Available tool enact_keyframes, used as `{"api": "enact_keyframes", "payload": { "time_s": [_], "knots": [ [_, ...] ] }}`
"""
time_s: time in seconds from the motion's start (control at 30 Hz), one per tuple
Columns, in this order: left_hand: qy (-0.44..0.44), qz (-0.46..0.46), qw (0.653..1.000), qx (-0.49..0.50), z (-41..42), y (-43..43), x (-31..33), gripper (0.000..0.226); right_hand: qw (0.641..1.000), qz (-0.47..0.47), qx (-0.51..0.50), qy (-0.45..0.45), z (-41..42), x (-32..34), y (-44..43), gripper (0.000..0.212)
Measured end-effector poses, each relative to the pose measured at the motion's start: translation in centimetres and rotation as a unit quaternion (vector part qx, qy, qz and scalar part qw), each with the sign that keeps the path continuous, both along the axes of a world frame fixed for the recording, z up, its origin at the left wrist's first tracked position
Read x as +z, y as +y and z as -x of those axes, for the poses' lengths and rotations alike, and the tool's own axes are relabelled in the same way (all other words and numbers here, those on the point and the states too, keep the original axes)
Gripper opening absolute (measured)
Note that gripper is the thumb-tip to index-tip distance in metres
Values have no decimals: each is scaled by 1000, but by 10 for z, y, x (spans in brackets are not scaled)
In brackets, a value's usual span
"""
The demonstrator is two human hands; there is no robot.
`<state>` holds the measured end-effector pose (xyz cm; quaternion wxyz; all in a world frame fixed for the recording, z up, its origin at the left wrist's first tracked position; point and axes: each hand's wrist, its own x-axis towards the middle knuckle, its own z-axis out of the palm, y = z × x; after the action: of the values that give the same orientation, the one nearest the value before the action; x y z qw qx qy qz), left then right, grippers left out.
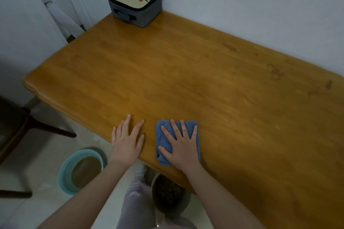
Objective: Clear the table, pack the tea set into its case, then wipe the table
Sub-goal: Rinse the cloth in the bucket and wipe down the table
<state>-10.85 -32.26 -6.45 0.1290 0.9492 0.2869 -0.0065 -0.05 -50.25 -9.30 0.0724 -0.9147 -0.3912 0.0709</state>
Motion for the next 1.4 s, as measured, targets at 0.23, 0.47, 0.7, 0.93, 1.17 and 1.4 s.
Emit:
{"api": "enact_keyframes", "payload": {
  "time_s": [0.23, 0.47, 0.7, 0.93, 1.17, 1.4],
  "knots": [
    [28, 3, 1000, -9, 18, -40, -1, 60, 1000, 8, -23, -8, 17, 2, -55, 68],
    [74, -4, 995, -61, 27, -52, 0, 57, 996, 27, -81, -7, 30, 5, -98, 68],
    [74, -15, 991, -111, 34, -47, 10, 56, 986, 68, -153, 0, 44, 7, -125, 68],
    [91, -11, 991, -101, 35, -39, 8, 61, 975, 64, -212, 20, 50, 10, -102, 76],
    [74, -27, 988, -133, 29, -49, 3, 74, 976, 56, -210, 13, 38, 9, -89, 74],
    [57, -46, 988, -137, 21, -82, -8, 67, 989, 75, -130, 13, -3, 8, -82, 71]
  ]
}}
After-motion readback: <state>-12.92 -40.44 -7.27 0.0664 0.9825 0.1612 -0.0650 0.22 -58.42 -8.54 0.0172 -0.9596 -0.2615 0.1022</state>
